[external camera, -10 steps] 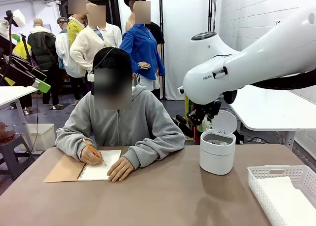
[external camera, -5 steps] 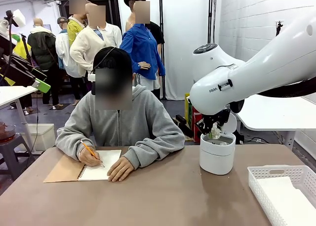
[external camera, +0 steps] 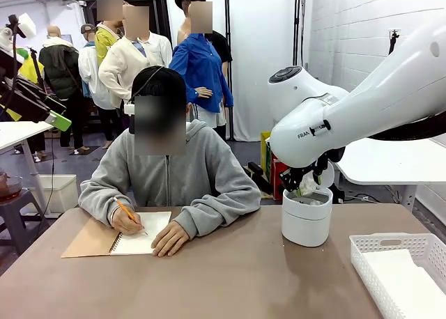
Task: Sort the paper based on its condition.
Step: If a person hands you a paper, place it in the Organizing basket , and if it's crumpled, put it in the Trash can.
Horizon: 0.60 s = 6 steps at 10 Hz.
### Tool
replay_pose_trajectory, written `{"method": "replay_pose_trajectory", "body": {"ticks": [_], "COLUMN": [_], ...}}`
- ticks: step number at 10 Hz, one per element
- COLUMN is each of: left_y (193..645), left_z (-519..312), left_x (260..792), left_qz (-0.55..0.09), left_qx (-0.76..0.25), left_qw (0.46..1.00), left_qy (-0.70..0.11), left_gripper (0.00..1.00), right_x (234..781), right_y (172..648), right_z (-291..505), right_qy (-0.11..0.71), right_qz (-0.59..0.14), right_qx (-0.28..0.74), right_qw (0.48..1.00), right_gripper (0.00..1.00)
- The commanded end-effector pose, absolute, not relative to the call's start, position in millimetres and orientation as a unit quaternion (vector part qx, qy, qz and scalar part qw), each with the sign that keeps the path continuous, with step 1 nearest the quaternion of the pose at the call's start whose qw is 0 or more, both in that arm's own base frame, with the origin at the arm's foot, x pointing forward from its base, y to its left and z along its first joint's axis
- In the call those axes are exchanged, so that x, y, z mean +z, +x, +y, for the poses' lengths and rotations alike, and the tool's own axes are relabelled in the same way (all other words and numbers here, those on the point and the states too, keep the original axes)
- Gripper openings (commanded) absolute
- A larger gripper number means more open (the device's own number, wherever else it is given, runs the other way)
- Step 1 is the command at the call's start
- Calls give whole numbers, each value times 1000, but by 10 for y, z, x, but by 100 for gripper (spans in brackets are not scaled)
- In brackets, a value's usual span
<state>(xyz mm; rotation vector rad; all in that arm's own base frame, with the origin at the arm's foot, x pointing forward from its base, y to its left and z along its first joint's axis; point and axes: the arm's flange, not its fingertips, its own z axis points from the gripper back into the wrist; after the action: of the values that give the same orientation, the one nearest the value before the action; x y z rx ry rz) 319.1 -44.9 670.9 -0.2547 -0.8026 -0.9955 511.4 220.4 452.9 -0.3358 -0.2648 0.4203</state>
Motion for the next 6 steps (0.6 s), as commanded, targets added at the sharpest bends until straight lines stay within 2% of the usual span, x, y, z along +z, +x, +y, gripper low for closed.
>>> {"method": "replay_pose_trajectory", "body": {"ticks": [1,4,6], "left_y": [3187,3187,3187], "left_z": [-438,-438,-438], "left_x": [6700,6700,6700], "left_qz": [-373,-373,-373], "left_qx": [-465,-465,-465], "left_qw": [793,793,793], "left_qy": [-125,-125,-125], "left_gripper": [100,100,100], "right_x": [4483,4486,4528], "right_y": [5117,5108,5041], "right_z": [2250,2266,2262], "right_qy": [-183,-184,-154], "right_qz": [-134,-134,-127], "right_qx": [194,196,203], "right_qw": [954,954,959], "right_gripper": [100,100,100]}}
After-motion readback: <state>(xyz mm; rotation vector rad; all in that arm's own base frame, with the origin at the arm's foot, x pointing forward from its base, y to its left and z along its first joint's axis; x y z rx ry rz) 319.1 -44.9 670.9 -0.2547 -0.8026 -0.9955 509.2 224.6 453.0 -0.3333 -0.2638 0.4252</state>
